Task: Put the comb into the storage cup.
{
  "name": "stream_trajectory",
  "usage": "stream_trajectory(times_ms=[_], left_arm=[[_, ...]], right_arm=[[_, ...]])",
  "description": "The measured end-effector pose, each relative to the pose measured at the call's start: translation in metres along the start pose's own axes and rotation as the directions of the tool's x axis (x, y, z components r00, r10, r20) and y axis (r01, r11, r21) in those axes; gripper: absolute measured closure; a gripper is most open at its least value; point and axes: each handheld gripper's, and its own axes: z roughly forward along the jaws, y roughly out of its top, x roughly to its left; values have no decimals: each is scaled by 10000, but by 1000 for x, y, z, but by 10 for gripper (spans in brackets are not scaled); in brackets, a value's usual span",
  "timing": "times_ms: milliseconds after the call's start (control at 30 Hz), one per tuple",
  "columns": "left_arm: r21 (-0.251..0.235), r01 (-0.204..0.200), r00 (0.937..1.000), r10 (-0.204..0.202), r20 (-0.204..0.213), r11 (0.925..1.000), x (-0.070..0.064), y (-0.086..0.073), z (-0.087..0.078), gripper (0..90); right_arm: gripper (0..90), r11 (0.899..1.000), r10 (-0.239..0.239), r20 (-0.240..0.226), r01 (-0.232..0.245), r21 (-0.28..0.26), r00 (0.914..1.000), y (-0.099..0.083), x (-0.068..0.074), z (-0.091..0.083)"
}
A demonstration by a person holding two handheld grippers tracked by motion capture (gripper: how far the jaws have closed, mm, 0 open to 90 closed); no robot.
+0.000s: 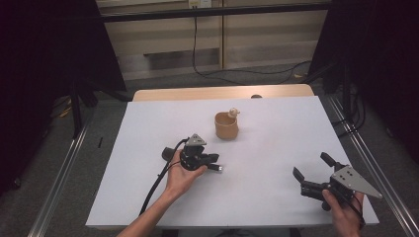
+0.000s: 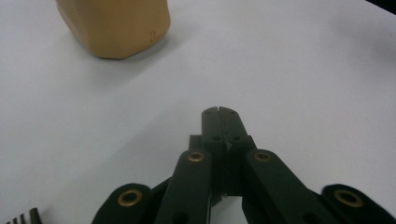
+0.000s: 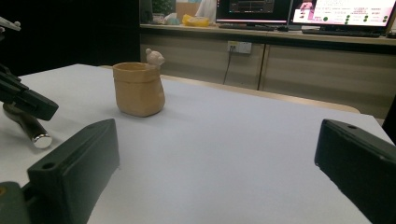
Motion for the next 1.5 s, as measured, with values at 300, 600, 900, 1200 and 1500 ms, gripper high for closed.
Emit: stream_trajectory(times_ms=[300,600,900,1200,1500], left_arm=[[-1,253,9996,-253,-82,9997,6,-5,0,900],[197,254,9996,-253,-88,9995,5,-10,2,900],[291,184,9998,-182,-58,9994,3,-13,5,900],[154,253,9996,-255,99,9996,0,-15,2,900],[109,281,9994,-283,174,9995,-2,-15,2,900]], right_arm=[[0,10000,-42,-13,42,-50,10000,0,1,0],[0,10000,-43,-47,43,-63,10000,0,1,-1],[0,10000,-40,-31,40,-47,10000,0,1,-1],[0,10000,-32,-55,31,-57,10000,0,1,0],[0,10000,-5,-40,5,-39,10000,0,1,-1]])
